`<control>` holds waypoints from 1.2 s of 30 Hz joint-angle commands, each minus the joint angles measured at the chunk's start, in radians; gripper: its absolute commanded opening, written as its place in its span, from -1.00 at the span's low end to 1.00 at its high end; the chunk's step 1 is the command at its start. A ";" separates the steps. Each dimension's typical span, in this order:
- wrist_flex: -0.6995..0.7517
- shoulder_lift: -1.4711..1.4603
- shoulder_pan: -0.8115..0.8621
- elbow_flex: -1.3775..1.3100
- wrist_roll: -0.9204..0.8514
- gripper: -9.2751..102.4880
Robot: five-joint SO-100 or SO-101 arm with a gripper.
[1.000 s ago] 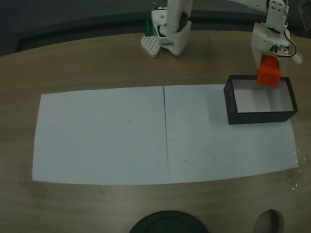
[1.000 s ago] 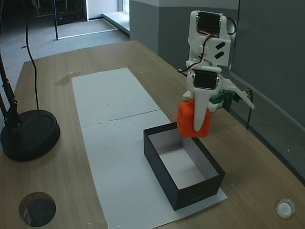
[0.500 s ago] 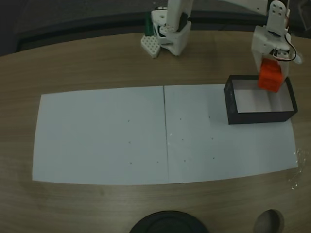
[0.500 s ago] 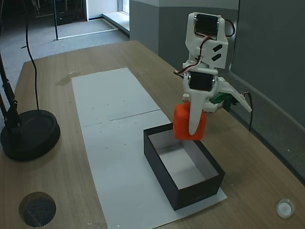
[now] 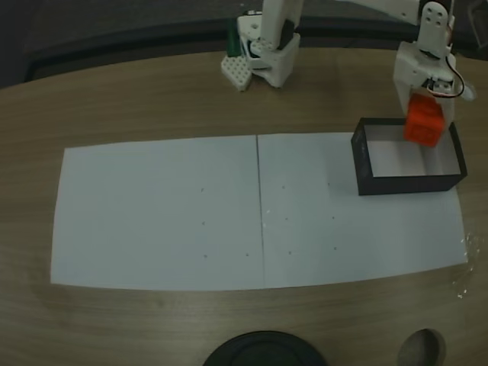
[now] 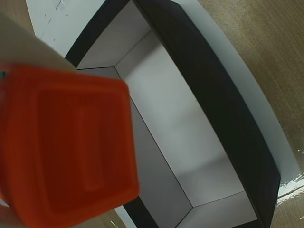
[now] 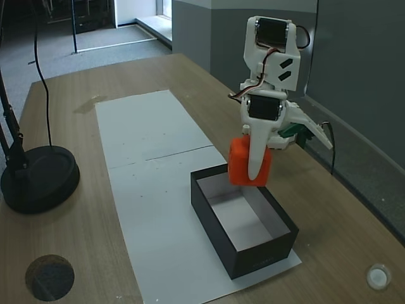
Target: Grab a orange square and put it in the box.
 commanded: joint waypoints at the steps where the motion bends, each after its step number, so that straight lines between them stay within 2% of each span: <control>1: 0.000 0.029 0.005 -0.014 0.003 -0.29; 10: 0.005 0.032 0.009 -0.014 -0.002 -0.30; 12: 0.032 0.038 0.038 -0.026 0.000 -0.43; 16: 0.051 0.153 0.178 -0.017 0.003 -0.85; 21: 0.094 0.454 0.402 -0.008 0.078 -0.84; 26: 0.084 0.850 0.601 0.146 0.075 -0.84; 32: -0.048 1.318 0.848 0.491 0.064 -0.84; 36: -0.127 1.601 0.968 0.706 -0.014 -0.84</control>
